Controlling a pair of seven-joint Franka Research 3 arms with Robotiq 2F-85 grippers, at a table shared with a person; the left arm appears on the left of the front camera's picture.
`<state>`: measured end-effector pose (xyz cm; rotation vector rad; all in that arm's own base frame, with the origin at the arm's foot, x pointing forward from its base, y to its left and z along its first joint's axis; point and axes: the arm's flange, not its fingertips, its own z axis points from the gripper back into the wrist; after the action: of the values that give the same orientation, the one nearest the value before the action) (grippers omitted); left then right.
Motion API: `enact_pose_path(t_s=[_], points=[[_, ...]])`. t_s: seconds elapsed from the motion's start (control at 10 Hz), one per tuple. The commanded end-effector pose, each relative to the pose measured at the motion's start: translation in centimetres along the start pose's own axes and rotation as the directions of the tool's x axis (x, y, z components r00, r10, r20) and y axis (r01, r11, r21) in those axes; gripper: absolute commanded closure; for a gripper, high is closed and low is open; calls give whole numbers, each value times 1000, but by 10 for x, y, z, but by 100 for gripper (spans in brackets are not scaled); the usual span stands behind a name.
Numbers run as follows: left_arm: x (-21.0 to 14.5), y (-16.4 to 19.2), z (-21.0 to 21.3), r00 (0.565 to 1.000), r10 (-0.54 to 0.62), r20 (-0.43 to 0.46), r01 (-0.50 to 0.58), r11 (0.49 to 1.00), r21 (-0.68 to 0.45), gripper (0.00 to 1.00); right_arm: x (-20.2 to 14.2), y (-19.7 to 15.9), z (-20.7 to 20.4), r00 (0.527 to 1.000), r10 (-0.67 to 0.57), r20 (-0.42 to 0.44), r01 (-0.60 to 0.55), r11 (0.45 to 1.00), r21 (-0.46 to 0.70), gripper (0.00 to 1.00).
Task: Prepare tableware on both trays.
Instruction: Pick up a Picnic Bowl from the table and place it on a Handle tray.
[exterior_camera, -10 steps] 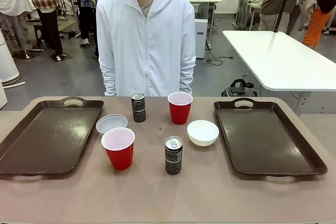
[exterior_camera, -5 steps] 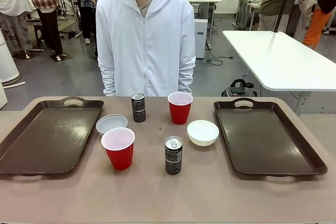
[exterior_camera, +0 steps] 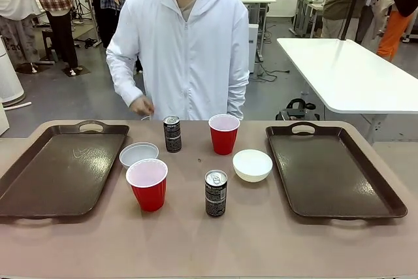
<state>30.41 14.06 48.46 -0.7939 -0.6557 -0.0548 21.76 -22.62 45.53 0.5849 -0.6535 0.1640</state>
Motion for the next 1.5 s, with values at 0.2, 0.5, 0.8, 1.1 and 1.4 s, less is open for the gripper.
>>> enact_pose_path(t_s=[0.2,0.5,0.8,1.1,1.4], points=[[-1,3,2,1000,-7,9,7,1000,-8,0,1,-2,0,1000,0,8,0,1000,-5,0],[-1,3,2,1000,-7,9,7,1000,-8,0,1,-2,0,1000,0,8,0,1000,-5,0],[-1,3,2,1000,-7,9,7,1000,-8,0,1,-2,0,1000,0,8,0,1000,-5,0],[-1,3,2,1000,-7,9,7,1000,-8,0,1,-2,0,1000,0,8,0,1000,-5,0],[-1,3,2,1000,-7,9,7,1000,-8,0,2,6,9,999,-20,-27,19,1000,-9,0]])
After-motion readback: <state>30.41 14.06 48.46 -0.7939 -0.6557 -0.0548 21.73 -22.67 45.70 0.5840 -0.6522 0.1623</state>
